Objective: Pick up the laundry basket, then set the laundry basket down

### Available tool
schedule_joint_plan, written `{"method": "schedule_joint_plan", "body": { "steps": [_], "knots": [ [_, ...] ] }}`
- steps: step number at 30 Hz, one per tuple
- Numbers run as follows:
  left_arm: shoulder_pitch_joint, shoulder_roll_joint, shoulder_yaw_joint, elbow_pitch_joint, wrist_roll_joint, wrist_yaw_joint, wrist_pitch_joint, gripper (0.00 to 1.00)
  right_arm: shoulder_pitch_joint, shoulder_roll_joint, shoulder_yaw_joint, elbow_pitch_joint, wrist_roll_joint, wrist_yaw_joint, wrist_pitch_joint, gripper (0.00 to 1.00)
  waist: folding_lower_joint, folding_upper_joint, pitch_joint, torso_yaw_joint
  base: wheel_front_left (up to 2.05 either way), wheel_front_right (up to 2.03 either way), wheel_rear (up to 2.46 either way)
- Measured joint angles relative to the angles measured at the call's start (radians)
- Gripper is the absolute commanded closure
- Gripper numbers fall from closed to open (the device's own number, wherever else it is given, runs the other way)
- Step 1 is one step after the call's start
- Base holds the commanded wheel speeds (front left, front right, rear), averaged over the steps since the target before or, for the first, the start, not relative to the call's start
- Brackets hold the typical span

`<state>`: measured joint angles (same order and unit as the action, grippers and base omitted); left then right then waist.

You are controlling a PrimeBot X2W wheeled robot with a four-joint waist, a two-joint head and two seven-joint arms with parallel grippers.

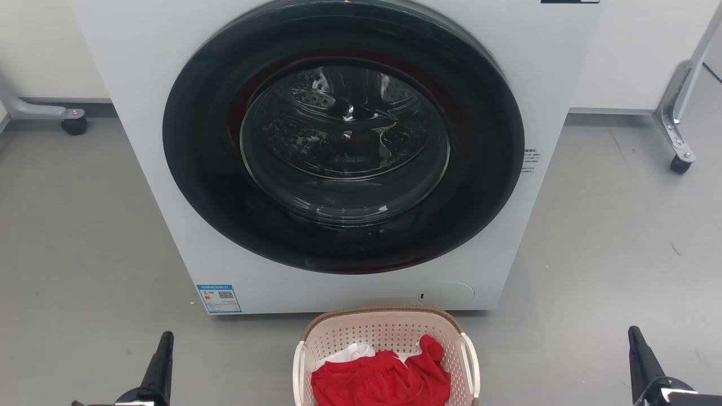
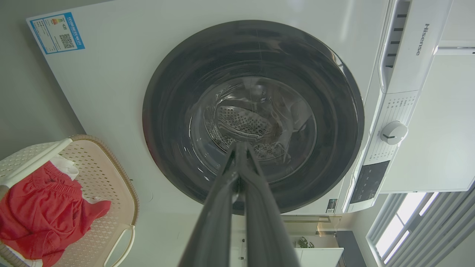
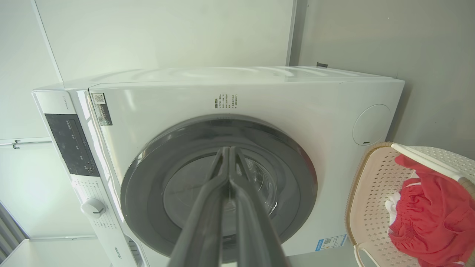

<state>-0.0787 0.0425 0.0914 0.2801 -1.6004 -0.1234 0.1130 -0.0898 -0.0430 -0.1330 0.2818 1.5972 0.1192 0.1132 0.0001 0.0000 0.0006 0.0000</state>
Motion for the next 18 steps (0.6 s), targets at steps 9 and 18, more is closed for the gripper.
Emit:
{"method": "schedule_joint_plan", "body": {
  "steps": [9,18],
  "knots": [
    [0.000,0.000,0.000,0.000,0.000,0.000,0.000,1.00,0.000,0.000,0.000,0.000,0.000,0.000,0.000,1.00,0.0000,0.0000,0.000,0.000,0.00,0.00,0.00],
    [0.000,0.000,0.000,0.000,0.000,0.000,0.000,1.00,0.000,0.000,0.000,0.000,0.000,0.000,0.000,1.00,0.0000,0.0000,0.000,0.000,0.00,0.00,0.00]
  ]
}}
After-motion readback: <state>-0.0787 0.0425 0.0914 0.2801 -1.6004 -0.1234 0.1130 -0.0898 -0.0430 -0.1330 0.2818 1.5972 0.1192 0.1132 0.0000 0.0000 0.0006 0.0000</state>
